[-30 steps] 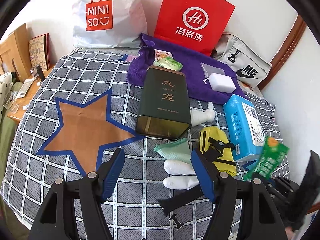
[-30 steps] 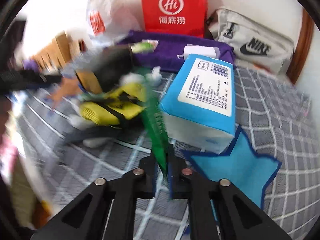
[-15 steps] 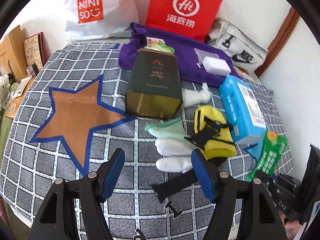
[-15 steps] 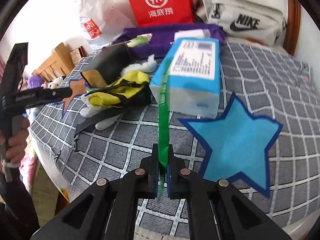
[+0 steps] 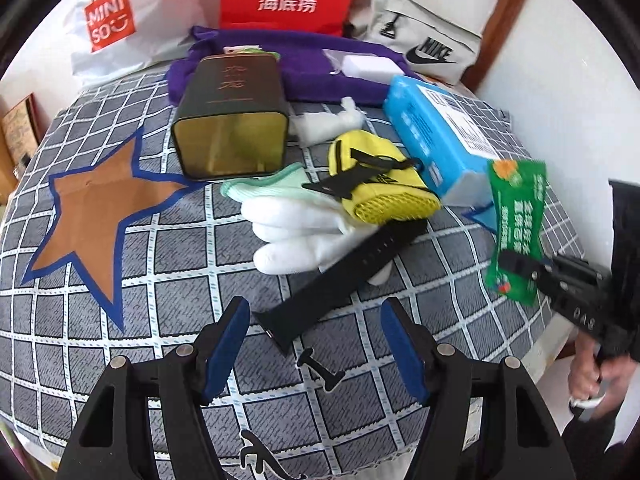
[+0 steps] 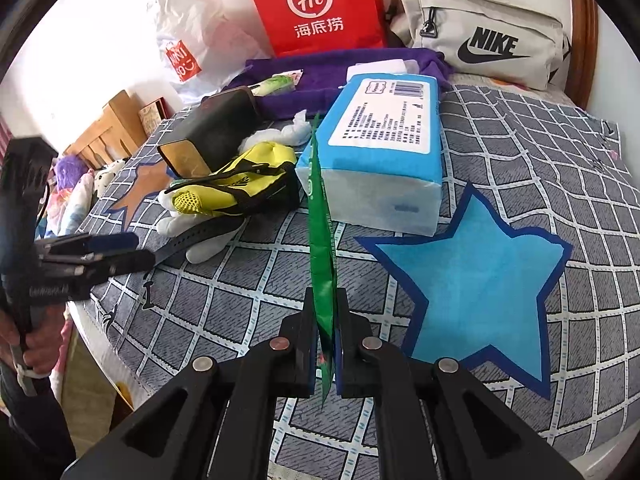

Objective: Organize soft objects
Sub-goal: 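Grasp the green printed packet with the right tool while the left tool grasps a black strap, then lift and carry the green packet and black strap toward the purple towel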

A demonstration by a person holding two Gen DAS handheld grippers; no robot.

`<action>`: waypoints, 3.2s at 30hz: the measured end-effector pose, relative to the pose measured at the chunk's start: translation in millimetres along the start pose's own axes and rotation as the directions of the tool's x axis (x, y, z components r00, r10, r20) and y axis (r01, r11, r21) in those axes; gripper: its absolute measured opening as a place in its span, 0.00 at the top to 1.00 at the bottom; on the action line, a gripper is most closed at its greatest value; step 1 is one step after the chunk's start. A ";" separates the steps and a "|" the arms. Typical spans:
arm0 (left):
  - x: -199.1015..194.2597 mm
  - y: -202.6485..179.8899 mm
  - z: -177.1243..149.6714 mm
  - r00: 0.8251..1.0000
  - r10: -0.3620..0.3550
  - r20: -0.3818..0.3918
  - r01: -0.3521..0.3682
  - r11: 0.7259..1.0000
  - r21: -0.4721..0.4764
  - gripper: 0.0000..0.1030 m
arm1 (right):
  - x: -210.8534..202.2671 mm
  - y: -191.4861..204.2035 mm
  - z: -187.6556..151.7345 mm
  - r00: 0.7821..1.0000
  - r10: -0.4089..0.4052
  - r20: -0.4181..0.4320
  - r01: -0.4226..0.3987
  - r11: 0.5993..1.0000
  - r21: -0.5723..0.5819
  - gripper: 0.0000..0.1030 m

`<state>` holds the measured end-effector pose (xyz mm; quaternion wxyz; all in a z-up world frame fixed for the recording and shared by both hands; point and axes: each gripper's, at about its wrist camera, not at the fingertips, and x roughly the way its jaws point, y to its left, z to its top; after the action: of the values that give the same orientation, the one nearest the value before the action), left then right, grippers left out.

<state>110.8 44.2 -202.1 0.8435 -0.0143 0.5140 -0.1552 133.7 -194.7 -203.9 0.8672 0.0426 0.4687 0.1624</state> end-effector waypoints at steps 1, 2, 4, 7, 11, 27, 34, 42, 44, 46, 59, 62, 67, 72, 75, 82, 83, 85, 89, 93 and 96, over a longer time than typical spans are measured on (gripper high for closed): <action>0.7 -0.2 -0.1 1.000 -0.002 0.003 0.002 1.000 0.003 0.36 | 0.6 -1.2 -0.3 1.000 0.000 0.000 0.000 1.000 0.005 0.93; 2.9 -0.3 0.2 1.000 -0.001 0.004 0.001 1.000 0.004 0.36 | 1.2 -2.2 -0.7 1.000 0.000 -0.001 0.000 1.000 0.010 0.93; 8.8 -0.9 2.1 1.000 0.013 0.007 -0.013 1.000 -0.001 0.36 | 2.8 -2.7 -1.5 1.000 0.002 -0.005 -0.002 1.000 0.017 0.93; 19.4 -6.1 3.0 0.999 0.041 0.000 -0.041 0.999 0.027 0.38 | 3.4 -2.2 -1.7 1.000 -0.001 -0.008 0.001 1.000 0.012 0.93; 22.2 -16.8 -0.6 0.997 0.080 -0.018 -0.078 0.992 0.101 0.64 | 6.2 -1.1 -1.5 1.000 -0.009 -0.018 0.010 1.000 0.009 0.92; 29.5 -32.2 5.7 1.000 -0.022 -0.017 0.024 0.992 0.126 0.47 | 10.0 -7.7 -5.5 0.999 -0.005 -0.036 0.006 1.000 0.027 0.91; 28.0 -29.2 3.7 1.000 -0.020 -0.007 0.021 0.992 0.126 0.76 | 2.4 -9.0 -4.6 1.000 -0.014 -0.010 0.014 1.000 0.025 0.92; 2.1 -24.8 -3.9 0.999 -0.027 0.024 0.025 0.996 0.090 0.79 | -8.1 -3.8 -4.4 1.000 -0.020 0.016 0.020 1.000 0.005 0.93; -3.9 -20.5 -4.4 0.999 -0.030 0.029 0.029 0.998 0.064 0.80 | -11.6 -2.0 -4.7 1.000 -0.019 0.021 0.019 1.000 0.003 0.93; -8.4 -16.1 -4.7 0.999 -0.028 0.033 0.027 0.999 0.037 0.85 | -15.0 -0.8 -5.2 1.000 -0.019 0.024 0.019 1.000 0.003 0.93; -4.2 -7.9 -13.2 1.000 0.007 0.016 -0.007 1.000 0.012 0.88 | -25.7 4.7 -10.1 0.999 -0.018 0.032 0.019 1.000 -0.005 0.93; 0.1 -15.7 -10.6 0.999 0.032 0.025 -0.033 0.999 0.042 0.69 | -25.0 4.3 -11.7 0.999 -0.020 0.025 0.020 1.000 -0.005 0.93; 15.0 -20.5 -3.1 0.998 0.062 0.012 -0.062 0.996 0.063 0.63 | -21.7 0.9 -11.6 1.000 -0.025 0.015 0.025 1.000 0.003 0.93; 26.4 -26.6 -1.8 0.996 0.092 0.016 -0.093 0.991 0.100 0.77 | -20.1 -1.4 -9.8 1.000 -0.030 0.009 0.030 1.000 -0.001 0.93; 22.6 -31.3 -3.5 0.997 0.079 0.020 -0.081 0.988 0.134 0.92 | -21.2 -2.2 -7.6 1.000 -0.027 0.011 0.027 1.000 -0.001 0.93; -4.6 -19.5 -0.1 0.997 0.057 0.052 -0.062 0.994 0.087 0.95 | -28.5 3.2 1.1 0.999 -0.011 0.032 0.012 0.999 -0.030 0.94; -9.3 -14.9 1.5 0.997 0.047 0.057 -0.051 0.996 0.067 0.95 | -28.7 3.7 2.5 0.999 -0.011 0.034 0.012 0.999 -0.031 0.94; -15.7 -9.4 4.1 0.997 0.040 0.070 -0.043 0.998 0.044 0.95 | -29.1 4.2 5.4 0.999 -0.014 0.034 0.015 0.999 -0.032 0.94; -32.9 0.4 7.3 0.994 0.039 0.103 -0.041 0.999 0.016 0.96 | -31.8 6.2 11.4 0.999 -0.015 0.037 0.017 0.999 -0.036 0.94; -48.0 7.8 14.0 0.990 0.051 0.135 -0.052 0.999 0.000 0.96 | -38.0 10.5 19.3 0.999 -0.017 0.047 0.019 0.999 -0.047 0.94; -53.4 13.8 21.6 0.987 0.062 0.148 -0.060 0.998 -0.018 0.96 | -42.6 13.6 28.3 0.998 -0.017 0.060 0.021 0.998 -0.053 0.94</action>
<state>110.4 69.2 -148.3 0.8837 -0.0158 0.4510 -0.1243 132.2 -193.3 -151.0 0.8831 0.0195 0.4387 0.1655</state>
